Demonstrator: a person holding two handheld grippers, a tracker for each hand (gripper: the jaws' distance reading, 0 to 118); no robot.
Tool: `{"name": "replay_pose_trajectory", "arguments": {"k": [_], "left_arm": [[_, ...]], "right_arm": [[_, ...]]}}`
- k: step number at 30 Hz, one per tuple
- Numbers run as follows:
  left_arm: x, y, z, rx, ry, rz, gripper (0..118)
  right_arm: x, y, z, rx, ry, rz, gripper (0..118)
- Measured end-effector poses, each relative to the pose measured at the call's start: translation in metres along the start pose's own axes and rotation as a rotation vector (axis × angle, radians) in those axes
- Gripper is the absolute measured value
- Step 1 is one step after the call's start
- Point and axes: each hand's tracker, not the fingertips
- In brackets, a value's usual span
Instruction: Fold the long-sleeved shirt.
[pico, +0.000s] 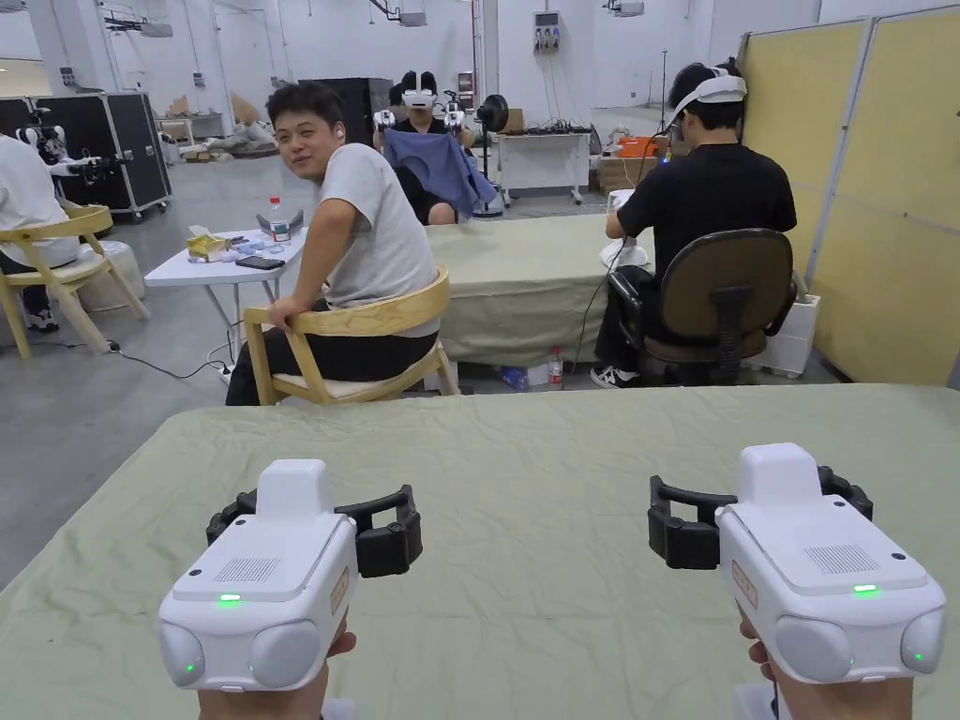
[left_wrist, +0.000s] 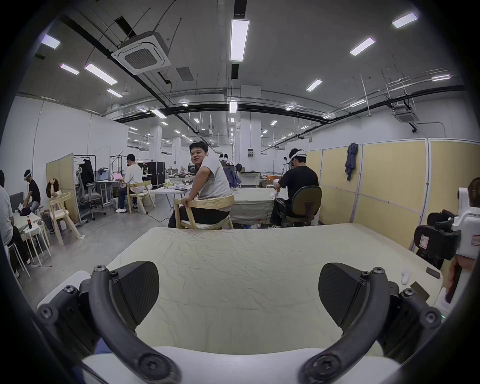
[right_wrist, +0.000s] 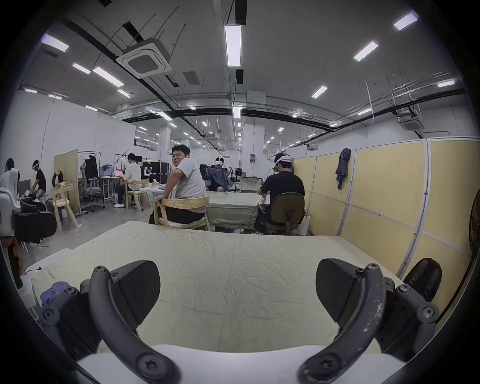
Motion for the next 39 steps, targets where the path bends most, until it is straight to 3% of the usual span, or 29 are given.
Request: {"name": "replay_pose_trajectory", "arguments": {"k": [6,9,12,13,14,16,18,22,39], "left_arm": [[-0.002,-0.002,-0.003,-0.001,0.008,0.028,118],[-0.003,0.000,0.000,0.022,0.009,0.062,110],[-0.004,0.002,0.001,0.031,0.012,0.075,72],[-0.004,0.003,0.001,0.027,0.022,0.078,48],[-0.004,0.003,0.001,0.024,0.026,0.078,33],[-0.003,0.001,0.001,0.024,0.043,0.069,14],[-0.004,-0.002,0.003,0.025,0.038,0.066,6],[-0.004,-0.007,0.005,0.044,0.037,0.066,0],[-0.011,-0.010,0.014,0.014,0.017,0.064,0]], "right_arm": [[-0.001,0.000,0.000,-0.001,0.011,-0.009,118],[-0.003,0.001,0.000,-0.005,0.022,-0.007,100],[-0.004,0.001,-0.001,-0.005,0.026,-0.005,56],[-0.005,0.001,-0.002,-0.007,0.024,-0.008,37],[-0.006,0.001,-0.002,-0.010,0.018,-0.009,24],[-0.007,0.001,-0.002,-0.020,0.007,-0.011,15],[-0.006,0.001,-0.003,-0.034,0.028,-0.006,4],[-0.008,0.001,-0.005,-0.057,0.041,-0.010,2],[-0.015,-0.002,-0.004,-0.069,0.047,0.009,2]]}}
